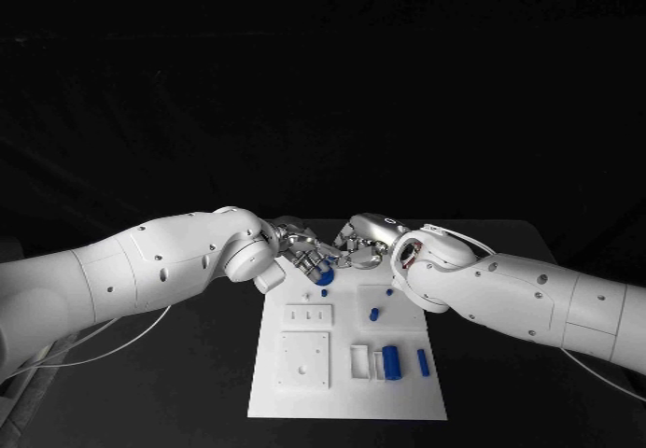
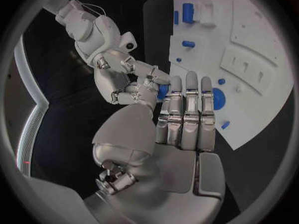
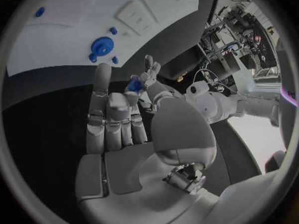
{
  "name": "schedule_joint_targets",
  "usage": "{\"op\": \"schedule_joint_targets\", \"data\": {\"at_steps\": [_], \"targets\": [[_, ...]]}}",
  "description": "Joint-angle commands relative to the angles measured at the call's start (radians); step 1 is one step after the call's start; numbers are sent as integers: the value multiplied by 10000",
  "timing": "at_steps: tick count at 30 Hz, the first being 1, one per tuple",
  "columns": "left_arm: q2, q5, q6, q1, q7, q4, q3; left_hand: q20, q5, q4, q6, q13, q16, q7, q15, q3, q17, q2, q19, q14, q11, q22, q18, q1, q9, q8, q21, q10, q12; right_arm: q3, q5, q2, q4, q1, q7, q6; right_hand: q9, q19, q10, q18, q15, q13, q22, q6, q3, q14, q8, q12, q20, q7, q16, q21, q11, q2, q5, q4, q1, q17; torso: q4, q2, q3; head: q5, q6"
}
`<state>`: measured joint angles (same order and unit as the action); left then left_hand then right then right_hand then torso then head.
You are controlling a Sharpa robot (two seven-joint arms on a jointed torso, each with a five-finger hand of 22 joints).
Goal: Assemble the parts on the task board
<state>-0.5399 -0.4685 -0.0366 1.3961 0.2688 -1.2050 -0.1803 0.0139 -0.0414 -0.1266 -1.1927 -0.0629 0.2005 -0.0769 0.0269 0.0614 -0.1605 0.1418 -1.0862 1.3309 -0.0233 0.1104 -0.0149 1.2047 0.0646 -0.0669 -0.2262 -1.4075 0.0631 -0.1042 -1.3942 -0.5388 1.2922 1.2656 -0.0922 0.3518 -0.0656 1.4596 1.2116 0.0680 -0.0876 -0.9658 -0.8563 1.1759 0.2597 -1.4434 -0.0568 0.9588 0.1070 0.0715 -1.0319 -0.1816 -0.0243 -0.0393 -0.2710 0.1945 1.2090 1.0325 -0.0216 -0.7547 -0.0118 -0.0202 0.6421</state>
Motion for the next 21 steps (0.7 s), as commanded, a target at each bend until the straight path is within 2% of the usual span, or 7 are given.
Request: {"op": "schedule_joint_targets", "data": {"at_steps": [1,6,10,11,13,18,21], "targets": [[0,25,107,22,-103,-24,15,-11,-64,74,-215,5,44,169,-3,1,-8,-100,-22,-15,-44,-22,149,-60,5,34,34,18,-5,-14,-113,-18,-53,-21,-144,-211,-14,111,42,6,-21,-4,9,51,9,-45,-58,2,-5,-23,-20,43,-35,29,-47,-74,61,10,1,-7,-3,5,1],[-2,25,161,22,-68,-23,13,6,-64,228,-171,4,24,137,15,-69,-1,-205,-21,-44,-72,-39,149,-208,1,41,69,55,-6,-14,-113,-14,-56,-25,-145,-207,-14,111,42,6,-21,-4,9,51,9,-45,-58,2,-5,-23,-20,43,-35,29,-47,-74,61,10,-3,-3,1,11,10],[-4,42,229,21,-73,-12,11,41,-78,737,-81,-12,7,101,51,-43,5,88,-11,-89,-112,-64,149,-821,-3,45,115,112,6,-14,-112,-14,-61,-28,-146,-197,-15,122,48,2,-23,-7,26,56,7,-49,-59,5,-3,-27,-33,47,-37,38,-51,-103,62,22,-10,-6,2,15,16],[-4,45,241,21,-78,-9,10,54,-80,599,-58,-33,24,95,56,386,-8,-27,-51,-129,-118,-105,149,-1129,27,-22,184,148,43,-14,-112,-13,-62,-28,-146,-197,-15,122,48,2,-23,-7,26,56,7,-49,-59,5,-3,-27,-33,47,-37,38,-51,-103,62,22,-8,-4,2,15,17],[-5,51,270,21,-85,-5,8,49,-79,565,-57,-16,28,91,61,471,-10,-42,-53,-134,-121,-111,149,-1103,0,39,196,145,11,-14,-112,-12,-65,-30,-144,-200,-15,122,48,2,-23,-7,26,56,7,-49,-59,5,-3,-27,-33,47,-37,38,-51,-103,62,22,-2,-2,4,13,23],[-11,66,309,20,-105,1,5,62,-172,433,29,-18,41,73,80,939,-23,108,-27,-196,-136,-119,149,-1021,-3,46,211,217,9,-14,-112,-18,-69,-32,-142,-211,-15,122,48,2,-23,-7,26,56,7,-49,-59,5,-3,-27,-33,47,-37,38,-51,-103,62,22,3,-6,6,6,39],[-10,76,314,19,-109,8,2,59,-657,173,98,-13,50,39,85,1501,-31,194,-1,-241,-157,-113,148,-992,-1,43,204,270,7,-14,-112,-22,-72,-33,-145,-216,-15,122,48,2,-23,-7,26,56,7,-49,-59,5,-3,-27,-33,47,-37,38,-51,-103,62,22,-3,-6,5,11,46]]}}
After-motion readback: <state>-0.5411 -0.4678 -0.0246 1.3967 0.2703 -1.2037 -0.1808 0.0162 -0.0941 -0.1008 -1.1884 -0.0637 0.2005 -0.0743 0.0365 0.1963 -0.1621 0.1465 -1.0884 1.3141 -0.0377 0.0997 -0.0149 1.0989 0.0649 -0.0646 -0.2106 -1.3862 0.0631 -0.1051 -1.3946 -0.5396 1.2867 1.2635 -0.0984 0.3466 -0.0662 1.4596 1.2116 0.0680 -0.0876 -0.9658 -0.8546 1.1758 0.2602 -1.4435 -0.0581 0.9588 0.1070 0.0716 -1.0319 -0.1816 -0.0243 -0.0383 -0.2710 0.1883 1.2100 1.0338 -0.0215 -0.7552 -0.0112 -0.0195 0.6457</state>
